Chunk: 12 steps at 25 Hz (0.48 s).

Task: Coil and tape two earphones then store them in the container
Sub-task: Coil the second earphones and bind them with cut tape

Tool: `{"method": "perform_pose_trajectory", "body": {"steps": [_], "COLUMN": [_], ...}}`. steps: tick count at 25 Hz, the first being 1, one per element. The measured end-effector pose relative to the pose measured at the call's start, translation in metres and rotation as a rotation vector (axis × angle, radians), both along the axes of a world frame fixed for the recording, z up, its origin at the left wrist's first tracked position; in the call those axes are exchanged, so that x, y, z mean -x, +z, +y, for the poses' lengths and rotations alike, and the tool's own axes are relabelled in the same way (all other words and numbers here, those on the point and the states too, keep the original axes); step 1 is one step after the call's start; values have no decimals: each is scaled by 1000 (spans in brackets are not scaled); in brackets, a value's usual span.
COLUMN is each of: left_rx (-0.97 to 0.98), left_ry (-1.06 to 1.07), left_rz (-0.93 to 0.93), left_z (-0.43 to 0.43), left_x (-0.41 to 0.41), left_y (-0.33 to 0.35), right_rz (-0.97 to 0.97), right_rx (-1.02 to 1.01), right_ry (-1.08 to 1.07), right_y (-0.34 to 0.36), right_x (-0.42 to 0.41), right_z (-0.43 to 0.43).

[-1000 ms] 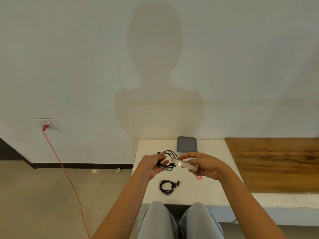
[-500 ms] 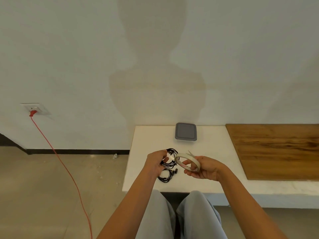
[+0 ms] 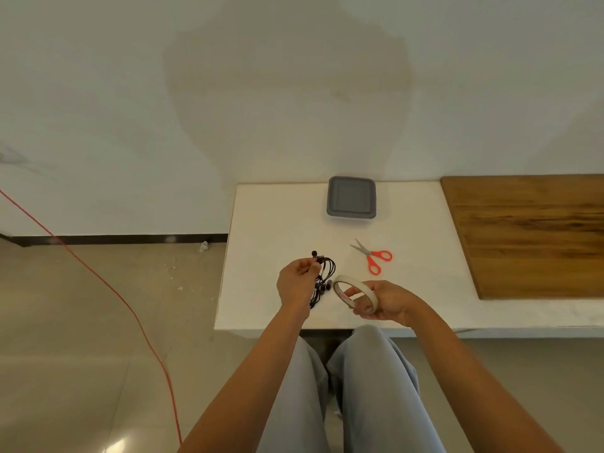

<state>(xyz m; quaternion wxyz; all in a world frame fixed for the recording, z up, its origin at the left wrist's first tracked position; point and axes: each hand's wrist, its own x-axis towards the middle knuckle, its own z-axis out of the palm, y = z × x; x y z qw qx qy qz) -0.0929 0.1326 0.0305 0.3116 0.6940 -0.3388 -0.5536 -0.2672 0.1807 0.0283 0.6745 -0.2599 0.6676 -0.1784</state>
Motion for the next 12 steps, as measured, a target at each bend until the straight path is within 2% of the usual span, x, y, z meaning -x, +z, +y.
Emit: {"method": "perform_pose_trajectory", "body": {"steps": [3,6,12], "left_rx": [121,229,337], "left_ry": [-17,-65,-165], "left_rz": [-72,-155,-156], "left_z": [1,2,3], "left_x": [11,18,15], "left_y": [-16,-31,-49], "right_rz": [235,428,657], "right_rx": [111,117,262], "right_ry": [108,242,290], "right_y": [-30,-57,-87], "right_x": [-2,-5,-19], "right_z": [-4,-11,-2]}}
